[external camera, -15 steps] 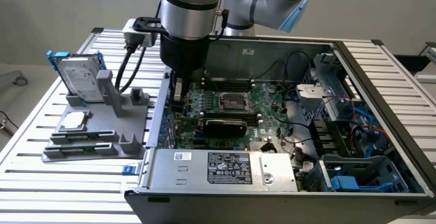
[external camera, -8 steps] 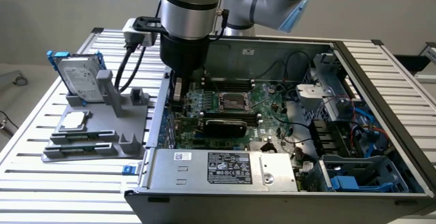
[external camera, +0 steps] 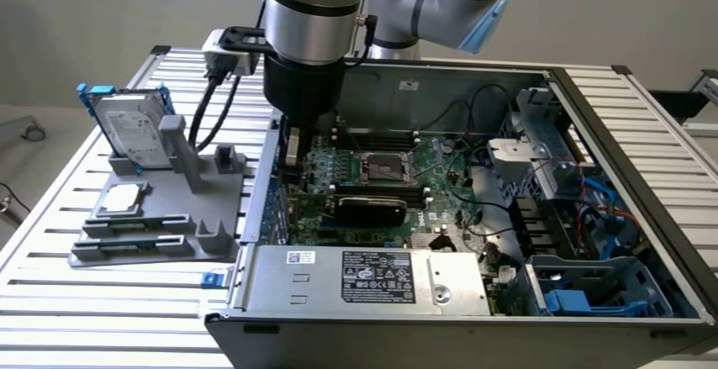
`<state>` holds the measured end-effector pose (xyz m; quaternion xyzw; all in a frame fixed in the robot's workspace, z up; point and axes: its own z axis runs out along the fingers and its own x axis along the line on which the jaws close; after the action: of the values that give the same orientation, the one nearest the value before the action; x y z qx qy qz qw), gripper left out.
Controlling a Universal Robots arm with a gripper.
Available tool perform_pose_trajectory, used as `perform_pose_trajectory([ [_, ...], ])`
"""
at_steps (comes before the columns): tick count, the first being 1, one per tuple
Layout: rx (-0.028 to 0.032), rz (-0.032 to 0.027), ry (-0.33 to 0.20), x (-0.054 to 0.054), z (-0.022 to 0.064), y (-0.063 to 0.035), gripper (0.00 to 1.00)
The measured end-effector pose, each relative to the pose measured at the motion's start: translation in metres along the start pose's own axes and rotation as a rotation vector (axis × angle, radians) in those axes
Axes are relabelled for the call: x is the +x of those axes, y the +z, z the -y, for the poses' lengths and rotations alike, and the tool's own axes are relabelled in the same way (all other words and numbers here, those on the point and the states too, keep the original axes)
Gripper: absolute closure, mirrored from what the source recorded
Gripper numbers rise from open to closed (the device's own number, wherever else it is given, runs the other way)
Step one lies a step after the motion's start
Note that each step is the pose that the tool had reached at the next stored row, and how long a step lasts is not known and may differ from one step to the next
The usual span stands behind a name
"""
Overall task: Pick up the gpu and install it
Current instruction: 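Press down on the gpu until it lock into place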
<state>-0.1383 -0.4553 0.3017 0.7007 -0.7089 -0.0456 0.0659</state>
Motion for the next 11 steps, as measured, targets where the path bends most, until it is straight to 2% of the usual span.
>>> perform_pose_trajectory([
  [11,-0.0022,0.0,0.0,-0.0011,-0.0013,0.0004,0.89],
])
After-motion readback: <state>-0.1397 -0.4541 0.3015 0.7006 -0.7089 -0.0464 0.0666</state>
